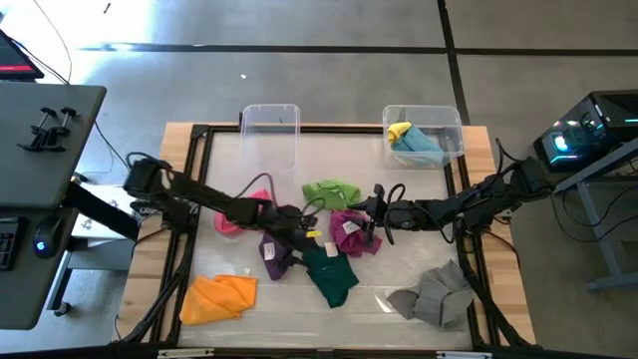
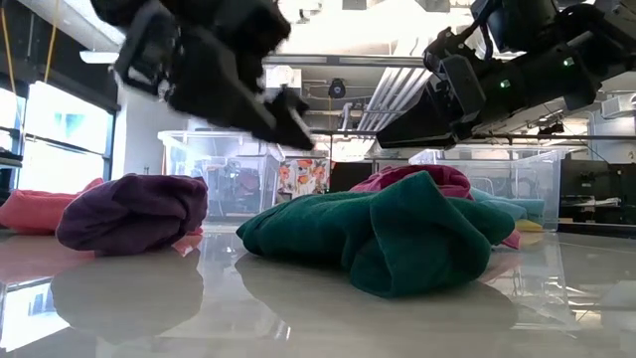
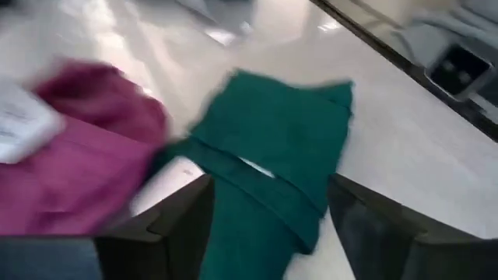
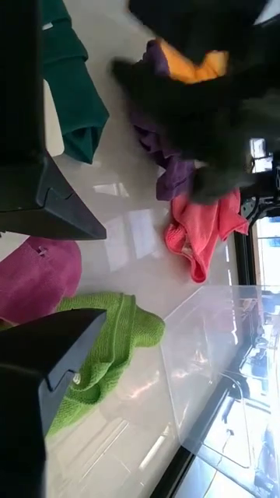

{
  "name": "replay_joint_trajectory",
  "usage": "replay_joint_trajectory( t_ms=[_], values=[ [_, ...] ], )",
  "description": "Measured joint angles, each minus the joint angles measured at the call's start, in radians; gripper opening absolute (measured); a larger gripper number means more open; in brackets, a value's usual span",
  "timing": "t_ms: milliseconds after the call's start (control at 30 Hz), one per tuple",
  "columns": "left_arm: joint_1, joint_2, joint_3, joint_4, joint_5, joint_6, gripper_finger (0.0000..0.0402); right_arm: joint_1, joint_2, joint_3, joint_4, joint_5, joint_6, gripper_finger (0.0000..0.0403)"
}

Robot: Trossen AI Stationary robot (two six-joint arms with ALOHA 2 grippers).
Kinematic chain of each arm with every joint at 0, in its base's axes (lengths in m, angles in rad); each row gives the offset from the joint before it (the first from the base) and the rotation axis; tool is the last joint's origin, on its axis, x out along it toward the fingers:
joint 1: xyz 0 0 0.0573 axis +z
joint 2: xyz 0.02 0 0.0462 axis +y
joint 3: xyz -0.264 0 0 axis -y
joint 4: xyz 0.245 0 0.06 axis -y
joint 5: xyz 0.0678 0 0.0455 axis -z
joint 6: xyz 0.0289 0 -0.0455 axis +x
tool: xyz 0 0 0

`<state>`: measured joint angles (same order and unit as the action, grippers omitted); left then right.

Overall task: Sort towels by color in basket
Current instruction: Put the dark green towel into the left transparent bin

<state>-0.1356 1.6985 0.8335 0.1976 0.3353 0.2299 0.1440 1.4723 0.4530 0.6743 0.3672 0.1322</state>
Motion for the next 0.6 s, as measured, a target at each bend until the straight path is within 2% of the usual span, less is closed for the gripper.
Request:
replay_joint_trajectory(
  t_ms=[133,267,367,467,600],
  values=[
    [0.022,0.098,0.01,0.004,0.047,0.093,0.0265,0.0,0.0,0.0,0.0,0.0,0.002,0.0147],
    [0.044,0.175,0.013,0.014,0.045,0.234,0.0268,0.0,0.0,0.0,-0.001,0.0,0.002,0.0147],
    [0.054,0.222,0.016,0.053,0.056,0.268,0.0268,0.0,0.0,0.0,-0.002,0.014,0.001,0.0147],
    [0.058,0.257,0.018,0.095,0.068,0.287,0.0258,0.0,0.0,0.0,-0.006,0.052,-0.001,0.0147],
    [0.058,0.272,0.018,0.117,0.077,0.298,0.0219,0.0,0.0,0.0,-0.008,0.091,0.002,0.0147]
  ],
)
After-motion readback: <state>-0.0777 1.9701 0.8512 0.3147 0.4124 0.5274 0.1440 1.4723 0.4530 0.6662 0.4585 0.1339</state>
